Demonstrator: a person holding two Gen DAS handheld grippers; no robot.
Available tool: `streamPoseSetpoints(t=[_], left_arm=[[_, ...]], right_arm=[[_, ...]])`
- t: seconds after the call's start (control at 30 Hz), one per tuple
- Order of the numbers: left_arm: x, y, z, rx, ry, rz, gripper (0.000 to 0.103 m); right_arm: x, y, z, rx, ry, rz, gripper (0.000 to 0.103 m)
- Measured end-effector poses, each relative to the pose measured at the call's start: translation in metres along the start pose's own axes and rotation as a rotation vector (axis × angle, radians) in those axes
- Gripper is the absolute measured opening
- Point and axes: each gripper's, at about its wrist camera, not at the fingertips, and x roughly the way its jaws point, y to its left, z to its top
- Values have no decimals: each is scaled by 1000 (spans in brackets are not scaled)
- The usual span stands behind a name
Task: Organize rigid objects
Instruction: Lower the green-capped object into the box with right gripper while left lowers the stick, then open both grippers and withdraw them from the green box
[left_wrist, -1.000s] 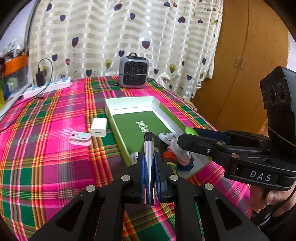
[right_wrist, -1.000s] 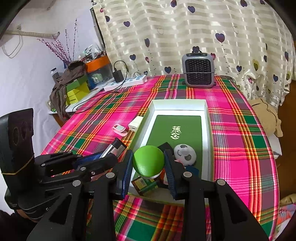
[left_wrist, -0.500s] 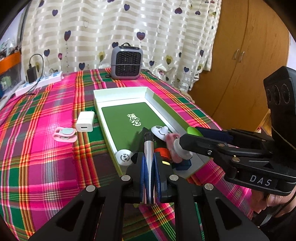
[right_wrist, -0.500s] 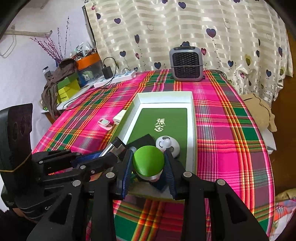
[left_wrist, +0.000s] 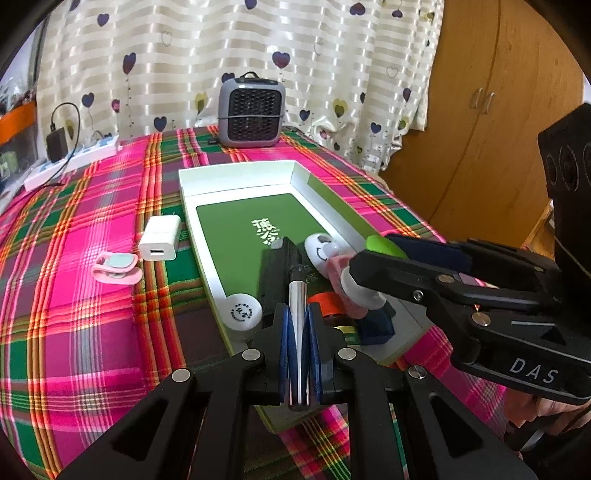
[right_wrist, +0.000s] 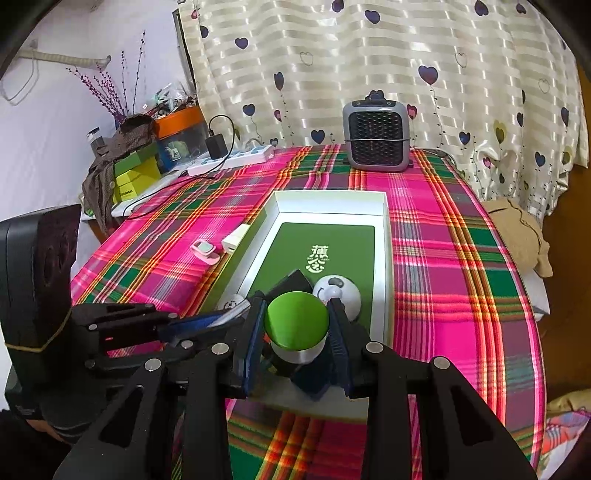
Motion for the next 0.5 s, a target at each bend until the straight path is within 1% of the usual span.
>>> streamPoseSetpoints(t=[0.3,0.5], left_arm=[[9,6,6,-18,6,-2,10],[13,10,11,-34,7,-14,12]], right_arm=[[26,-4,6,-11,25,-17,35],[28,-7,9,-7,20,-15,35]])
